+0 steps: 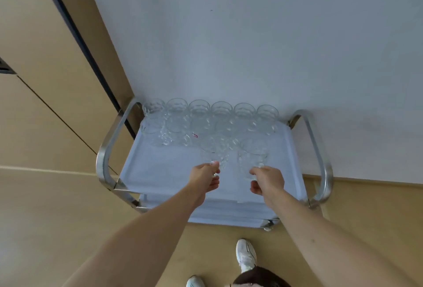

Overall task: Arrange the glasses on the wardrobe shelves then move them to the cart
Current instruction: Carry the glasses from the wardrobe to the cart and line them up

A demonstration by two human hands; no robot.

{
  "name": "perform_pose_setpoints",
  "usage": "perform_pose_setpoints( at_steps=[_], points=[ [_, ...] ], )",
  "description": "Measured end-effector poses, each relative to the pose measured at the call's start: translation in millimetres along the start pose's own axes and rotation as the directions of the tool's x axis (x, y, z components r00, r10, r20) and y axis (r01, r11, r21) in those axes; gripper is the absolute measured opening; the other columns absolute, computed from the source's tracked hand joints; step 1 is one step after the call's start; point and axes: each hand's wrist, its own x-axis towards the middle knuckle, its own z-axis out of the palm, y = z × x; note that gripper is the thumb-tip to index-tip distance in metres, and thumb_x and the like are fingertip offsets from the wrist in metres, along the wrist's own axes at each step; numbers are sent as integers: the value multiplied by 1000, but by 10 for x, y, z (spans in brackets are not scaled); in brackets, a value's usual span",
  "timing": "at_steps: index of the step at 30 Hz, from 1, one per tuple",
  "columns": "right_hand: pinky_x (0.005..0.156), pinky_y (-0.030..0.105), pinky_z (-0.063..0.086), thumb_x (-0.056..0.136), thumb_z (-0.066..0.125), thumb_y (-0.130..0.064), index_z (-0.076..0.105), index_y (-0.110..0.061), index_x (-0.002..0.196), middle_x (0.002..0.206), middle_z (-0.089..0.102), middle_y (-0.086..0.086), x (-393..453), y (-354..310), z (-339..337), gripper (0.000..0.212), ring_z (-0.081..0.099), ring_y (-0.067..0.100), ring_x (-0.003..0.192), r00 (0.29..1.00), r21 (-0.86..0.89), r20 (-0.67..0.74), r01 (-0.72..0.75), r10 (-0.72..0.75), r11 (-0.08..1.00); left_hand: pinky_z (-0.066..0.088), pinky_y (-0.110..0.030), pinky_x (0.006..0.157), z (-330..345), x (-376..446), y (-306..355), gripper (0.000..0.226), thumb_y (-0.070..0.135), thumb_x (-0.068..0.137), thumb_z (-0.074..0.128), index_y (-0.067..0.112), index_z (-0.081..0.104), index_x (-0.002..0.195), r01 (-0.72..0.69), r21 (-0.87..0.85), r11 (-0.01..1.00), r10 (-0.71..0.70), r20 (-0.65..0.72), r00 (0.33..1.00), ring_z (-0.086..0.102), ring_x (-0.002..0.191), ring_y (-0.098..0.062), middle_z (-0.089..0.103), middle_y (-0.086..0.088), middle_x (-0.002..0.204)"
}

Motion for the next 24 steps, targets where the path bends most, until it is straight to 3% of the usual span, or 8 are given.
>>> perform_pose_setpoints(
  at_steps=[9, 14, 18, 24],
  points=[
    [66, 43, 65, 83, 69, -7, 65, -3, 76, 59, 57, 9, 523, 214, -202, 9, 57, 22, 55, 996, -7, -70, -55, 54, 998, 60, -32, 73, 368, 336, -342, 27, 24, 98, 66, 5, 67, 79, 98, 48, 994, -99, 13, 995, 60, 67, -22, 61, -9, 72],
    [66, 41, 64, 83, 69, -8, 55, -9, 62, 51, 54, 4, 740, 307, -311, 25, 57, 17, 48, 992, -20, -113, -59, 56, 998, 60, -35, 78, 568, 436, -456, 24, 20, 97, 64, 9, 68, 76, 115, 74, 991, -118, 36, 992, 58, 69, -22, 62, -6, 75],
    [70, 43, 62, 83, 70, -8, 56, -9, 63, 55, 57, 5, 871, 424, -390, 24, 58, 17, 49, 993, 7, -95, -70, 70, 998, 57, -33, 81, 717, 497, -487, 26, 21, 97, 64, 12, 65, 72, 101, 82, 991, -106, 53, 993, 56, 70, -19, 61, -2, 74],
    [65, 34, 56, 84, 69, -12, 57, -3, 69, 57, 63, 5, 922, 677, -459, 22, 63, 15, 56, 991, 7, -124, -41, 41, 999, 56, -39, 93, 912, 523, -536, 18, 21, 100, 62, 11, 68, 87, 109, 117, 987, -118, 73, 990, 60, 84, -19, 66, -4, 91]
  ],
)
